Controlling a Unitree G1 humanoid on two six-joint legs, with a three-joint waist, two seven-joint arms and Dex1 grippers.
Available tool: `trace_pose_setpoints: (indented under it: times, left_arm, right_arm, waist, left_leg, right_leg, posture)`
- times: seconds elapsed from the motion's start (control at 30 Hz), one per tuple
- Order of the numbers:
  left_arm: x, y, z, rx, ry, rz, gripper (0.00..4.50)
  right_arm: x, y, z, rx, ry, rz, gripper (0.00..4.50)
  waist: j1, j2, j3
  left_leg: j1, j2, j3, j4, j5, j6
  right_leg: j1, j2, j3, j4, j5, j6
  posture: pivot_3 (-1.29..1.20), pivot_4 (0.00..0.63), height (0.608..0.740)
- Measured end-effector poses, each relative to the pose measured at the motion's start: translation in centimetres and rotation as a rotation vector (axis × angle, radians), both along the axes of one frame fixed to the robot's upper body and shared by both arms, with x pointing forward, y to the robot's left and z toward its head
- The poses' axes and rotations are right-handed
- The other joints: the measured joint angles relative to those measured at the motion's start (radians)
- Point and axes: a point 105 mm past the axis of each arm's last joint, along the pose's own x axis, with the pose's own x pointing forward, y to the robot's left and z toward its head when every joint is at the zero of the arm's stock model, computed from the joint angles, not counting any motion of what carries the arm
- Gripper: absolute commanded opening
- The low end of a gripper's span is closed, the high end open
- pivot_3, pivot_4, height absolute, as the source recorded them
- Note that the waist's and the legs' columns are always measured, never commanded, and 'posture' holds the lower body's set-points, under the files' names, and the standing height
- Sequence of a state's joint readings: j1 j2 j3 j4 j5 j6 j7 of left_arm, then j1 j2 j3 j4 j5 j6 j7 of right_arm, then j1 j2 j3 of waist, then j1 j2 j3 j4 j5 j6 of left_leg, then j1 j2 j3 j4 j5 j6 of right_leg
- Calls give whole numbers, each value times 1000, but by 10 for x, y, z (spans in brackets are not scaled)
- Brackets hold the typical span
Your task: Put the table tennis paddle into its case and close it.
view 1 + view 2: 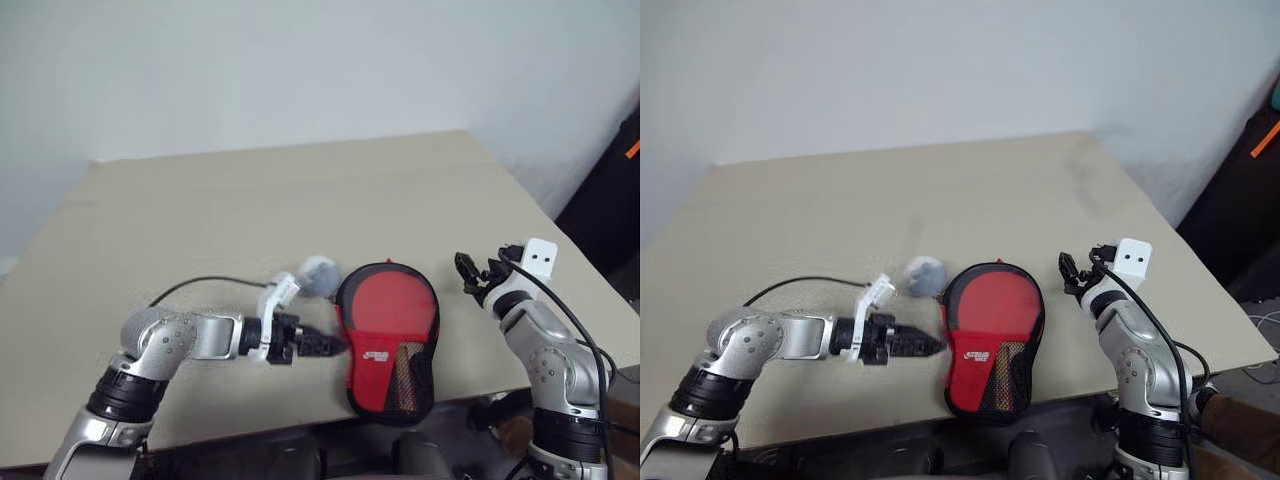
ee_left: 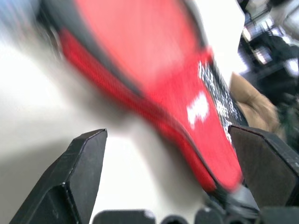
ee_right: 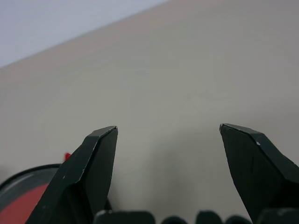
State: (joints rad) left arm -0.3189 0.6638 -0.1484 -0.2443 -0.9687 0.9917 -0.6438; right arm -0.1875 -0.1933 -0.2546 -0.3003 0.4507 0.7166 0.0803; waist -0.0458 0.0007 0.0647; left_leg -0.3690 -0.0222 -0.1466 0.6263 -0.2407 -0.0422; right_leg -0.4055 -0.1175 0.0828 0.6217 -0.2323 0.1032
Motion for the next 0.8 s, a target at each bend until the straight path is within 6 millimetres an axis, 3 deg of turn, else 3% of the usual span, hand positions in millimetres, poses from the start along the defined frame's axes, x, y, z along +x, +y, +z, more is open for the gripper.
trace_pose_setpoints:
  times: [0.07,0.17,0.33,0.5,0.8]
  left_arm:
    - [3,-12,10,-45,-141,-41,4429]
    - [2,-30,8,-81,-216,-90,4429]
    - [10,-60,-32,-49,-169,-65,4429]
    - [11,-69,-46,-10,-246,-95,4429]
    - [9,-68,-65,124,-496,-193,4429]
  right_arm:
    - [2,5,2,2,-19,29,3805]
    - [4,9,2,3,-25,50,3805]
    - [10,9,9,-6,-43,68,3805]
    - [12,9,8,-9,-39,69,3805]
    - [21,14,15,-19,-53,107,3805]
  waist:
    - [-1,0,0]
    - [-3,0,0]
    - [-3,-1,0]
    - [-3,0,0]
    - [-3,0,-1]
  left_leg:
    - [0,0,0,0,0,0]
    - [0,0,0,0,0,0]
    - [0,0,0,2,0,1]
    - [0,0,0,2,0,1]
    - [9,0,0,2,-1,2]
  right_leg:
    - [0,0,1,0,0,0]
    - [0,1,1,0,1,2]
    - [1,2,2,0,2,3]
    - [2,2,3,0,2,3]
    - [12,2,2,-1,1,3]
  posture:
    - [0,0,740]
    - [0,0,740]
    - [0,0,740]
    - [0,0,740]
    - [0,0,740]
